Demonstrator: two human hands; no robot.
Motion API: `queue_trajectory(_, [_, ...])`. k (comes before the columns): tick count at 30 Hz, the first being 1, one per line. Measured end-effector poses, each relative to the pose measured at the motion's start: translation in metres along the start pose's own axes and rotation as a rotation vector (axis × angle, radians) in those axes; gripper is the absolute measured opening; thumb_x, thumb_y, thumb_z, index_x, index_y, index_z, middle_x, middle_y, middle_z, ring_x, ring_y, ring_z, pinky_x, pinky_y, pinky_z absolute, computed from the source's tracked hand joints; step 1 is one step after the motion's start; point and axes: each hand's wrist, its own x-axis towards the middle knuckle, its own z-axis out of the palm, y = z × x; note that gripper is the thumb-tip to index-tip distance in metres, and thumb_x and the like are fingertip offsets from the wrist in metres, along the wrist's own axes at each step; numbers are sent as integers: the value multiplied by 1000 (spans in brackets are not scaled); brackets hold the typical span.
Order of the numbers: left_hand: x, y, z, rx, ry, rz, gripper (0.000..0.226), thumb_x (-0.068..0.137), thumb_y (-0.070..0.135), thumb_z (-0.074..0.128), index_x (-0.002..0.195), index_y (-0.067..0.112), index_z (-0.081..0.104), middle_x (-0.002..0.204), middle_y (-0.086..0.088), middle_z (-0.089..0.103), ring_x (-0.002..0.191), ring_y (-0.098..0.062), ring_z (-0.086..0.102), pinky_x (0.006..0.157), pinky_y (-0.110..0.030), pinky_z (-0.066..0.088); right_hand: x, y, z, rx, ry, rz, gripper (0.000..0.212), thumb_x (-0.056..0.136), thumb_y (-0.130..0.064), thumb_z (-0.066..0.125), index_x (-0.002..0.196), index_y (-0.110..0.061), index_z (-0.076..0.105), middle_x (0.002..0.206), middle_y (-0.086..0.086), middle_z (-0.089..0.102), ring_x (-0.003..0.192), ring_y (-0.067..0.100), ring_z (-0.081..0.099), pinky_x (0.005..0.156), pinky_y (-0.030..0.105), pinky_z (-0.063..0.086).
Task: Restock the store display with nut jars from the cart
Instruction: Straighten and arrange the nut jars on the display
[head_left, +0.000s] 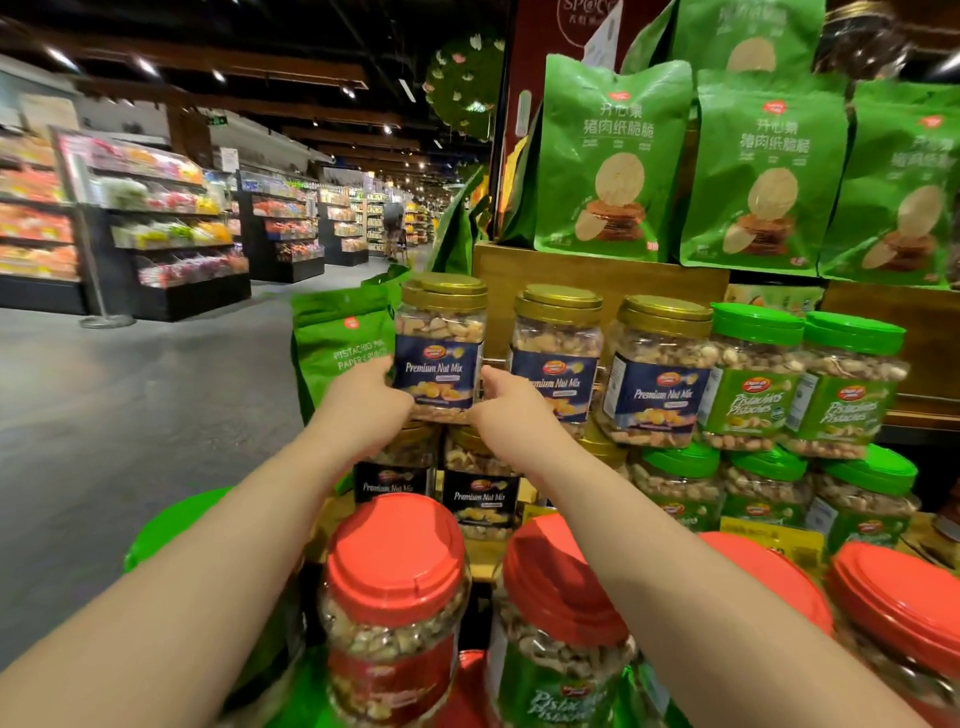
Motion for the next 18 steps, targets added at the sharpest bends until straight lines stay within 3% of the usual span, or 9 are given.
queue_trajectory(4, [3,-9,1,-11,0,2,66,89,11,63,153,19,47,136,-8,65,117,-28,62,95,-33,50,13,10,7,81,6,2,49,86,-4,52,128,-27,63,117,-4,71,110,22,64,97,43,54])
queue_trajectory(8, [6,-14,1,-55,-14,13,71,90,10,62,156,23,40,134,-4,65,110,-24,63,77,-29,50,14,10,8,121,3,-8,53,90,0,52,135,-25,59,120,-3,69,113,19,62,99,43,53])
queue_trajectory(12, [8,-16,3,-49,-14,25,70,93,9,60,157,24,38,135,-7,64,111,-27,63,75,-30,47,13,11,10,145,5,-12,51,89,-1,54,132,-28,60,120,-4,69,115,18,61,103,46,51])
queue_trajectory(15, [5,-15,3,-11,-16,39,71,93,10,58,159,23,34,143,-9,59,118,-31,61,88,-36,52,9,10,9,183,10,-25,47,87,-6,58,129,-26,64,120,-7,72,116,15,63,106,45,50])
queue_trajectory(18, [-2,-13,1,35,-43,38,79,93,16,57,163,20,19,150,-11,54,122,-34,61,100,-43,51,-6,9,2,252,9,-6,54,95,1,58,146,-17,52,128,-14,60,120,6,55,106,29,43])
